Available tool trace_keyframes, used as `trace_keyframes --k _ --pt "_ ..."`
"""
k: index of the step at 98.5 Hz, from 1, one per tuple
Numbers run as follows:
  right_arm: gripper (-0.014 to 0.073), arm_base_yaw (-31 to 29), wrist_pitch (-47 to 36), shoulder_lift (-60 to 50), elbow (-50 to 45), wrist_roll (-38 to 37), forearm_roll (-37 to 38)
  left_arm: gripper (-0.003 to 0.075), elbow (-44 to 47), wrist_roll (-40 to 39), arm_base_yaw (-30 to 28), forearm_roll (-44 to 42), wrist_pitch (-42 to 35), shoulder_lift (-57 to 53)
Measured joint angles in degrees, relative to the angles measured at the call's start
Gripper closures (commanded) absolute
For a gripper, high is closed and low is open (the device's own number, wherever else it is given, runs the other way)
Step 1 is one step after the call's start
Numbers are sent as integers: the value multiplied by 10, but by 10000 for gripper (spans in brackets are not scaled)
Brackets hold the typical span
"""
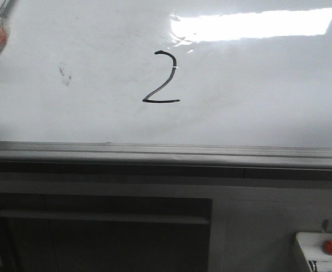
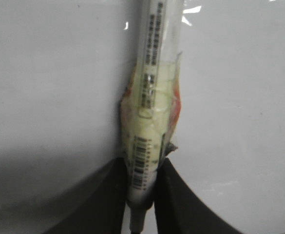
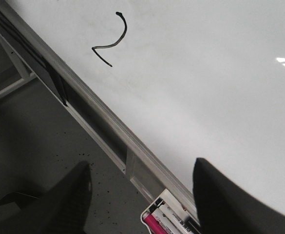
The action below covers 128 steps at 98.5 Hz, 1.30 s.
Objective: Write number 2 on whiteboard
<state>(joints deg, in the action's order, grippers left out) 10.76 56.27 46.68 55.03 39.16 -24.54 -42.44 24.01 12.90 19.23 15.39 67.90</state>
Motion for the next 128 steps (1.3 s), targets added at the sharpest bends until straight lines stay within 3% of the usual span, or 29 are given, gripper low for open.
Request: trace_keyframes --k 29,55,68,82,83,94,104,116,128 --pt "189 0 0 0 0 0 0 662 0 0 0 1 31 4" --pt "189 0 0 0 0 -4 -1 372 0 0 0 1 46 6" --pt "189 0 0 0 0 -30 -1 339 -9 0 0 -6 71 7" --pt "195 0 2 0 0 -108 31 340 -51 -3 -1 -44 159 -3" --pt "202 0 22 -13 -1 -265 130 340 -94 -68 -1 -141 267 -43" --pt "302 0 24 -46 -13 -371 210 340 -97 -154 -2 -231 318 -91" --pt "453 -1 -12 -98 -48 -425 241 366 -78 -200 -3 -266 315 -149" --pt "653 -2 -82 -175 -106 -440 251 522 -24 -219 -3 -262 250 -240" --pt "666 -2 -145 -244 -156 -442 284 742 46 -221 -3 -253 160 -317"
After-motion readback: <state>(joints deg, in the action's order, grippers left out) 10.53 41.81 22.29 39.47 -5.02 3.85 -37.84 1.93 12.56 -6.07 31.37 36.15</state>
